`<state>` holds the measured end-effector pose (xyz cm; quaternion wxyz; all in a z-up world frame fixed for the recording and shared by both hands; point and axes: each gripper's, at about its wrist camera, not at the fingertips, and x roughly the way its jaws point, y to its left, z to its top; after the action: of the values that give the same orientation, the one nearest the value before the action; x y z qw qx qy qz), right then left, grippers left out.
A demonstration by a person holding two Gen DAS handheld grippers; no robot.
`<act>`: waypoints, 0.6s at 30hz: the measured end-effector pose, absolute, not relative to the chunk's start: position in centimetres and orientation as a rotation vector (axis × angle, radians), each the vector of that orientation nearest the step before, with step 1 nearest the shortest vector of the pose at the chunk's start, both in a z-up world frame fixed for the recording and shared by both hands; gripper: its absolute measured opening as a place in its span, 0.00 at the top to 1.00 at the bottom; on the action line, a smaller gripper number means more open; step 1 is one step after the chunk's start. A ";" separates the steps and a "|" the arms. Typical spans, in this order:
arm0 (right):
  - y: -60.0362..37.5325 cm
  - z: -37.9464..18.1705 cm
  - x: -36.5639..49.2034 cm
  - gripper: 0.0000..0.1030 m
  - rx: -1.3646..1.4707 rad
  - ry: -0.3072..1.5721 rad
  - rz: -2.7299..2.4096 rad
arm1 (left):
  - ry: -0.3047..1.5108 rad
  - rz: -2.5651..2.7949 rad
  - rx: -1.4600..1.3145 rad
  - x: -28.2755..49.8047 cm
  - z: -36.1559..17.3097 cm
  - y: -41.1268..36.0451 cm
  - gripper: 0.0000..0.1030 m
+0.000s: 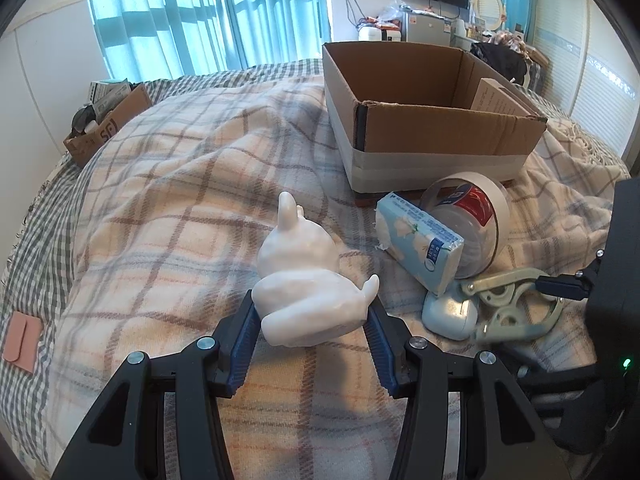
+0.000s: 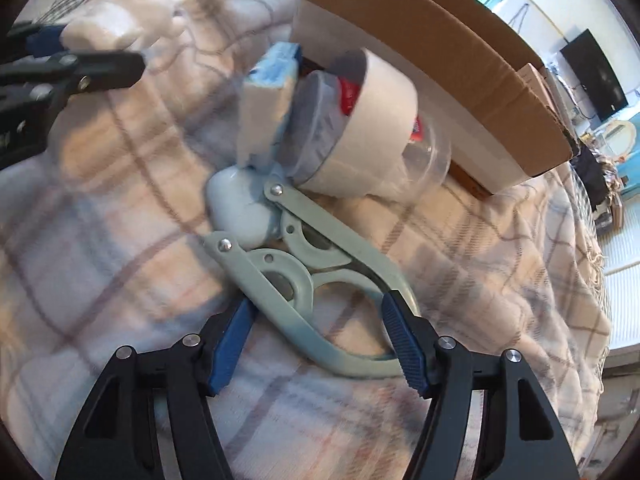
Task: Organize objects
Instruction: 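Grasp the light green plastic clip with the right tool, then carry the toy figure and green clip into the cardboard box and release both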
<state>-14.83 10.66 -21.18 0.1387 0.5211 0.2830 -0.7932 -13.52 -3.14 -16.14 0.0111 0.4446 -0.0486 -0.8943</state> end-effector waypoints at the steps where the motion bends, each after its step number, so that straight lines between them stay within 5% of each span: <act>1: 10.7 -21.0 -14.8 0.56 1.500 0.808 -2.298 | -0.151 -2.790 1.387 -13.5 -16.1 -3.1 0.50; 2: 10.8 -20.6 -14.8 0.71 1.485 0.799 -2.309 | -0.150 -2.791 1.387 -13.5 -16.2 -3.1 0.50; 3: 10.9 -20.1 -14.7 0.74 1.461 0.802 -2.331 | -0.148 -2.791 1.387 -13.5 -16.2 -3.1 0.50; 18: 13.0 -7.9 -13.6 0.87 1.140 0.486 -2.544 | -0.125 -2.911 1.364 -12.9 -11.1 -0.8 0.50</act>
<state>-13.58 13.03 -7.90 0.1555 0.3979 0.1696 -0.8881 -12.94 -0.79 -11.14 -0.0379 0.4236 -0.0390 -0.9042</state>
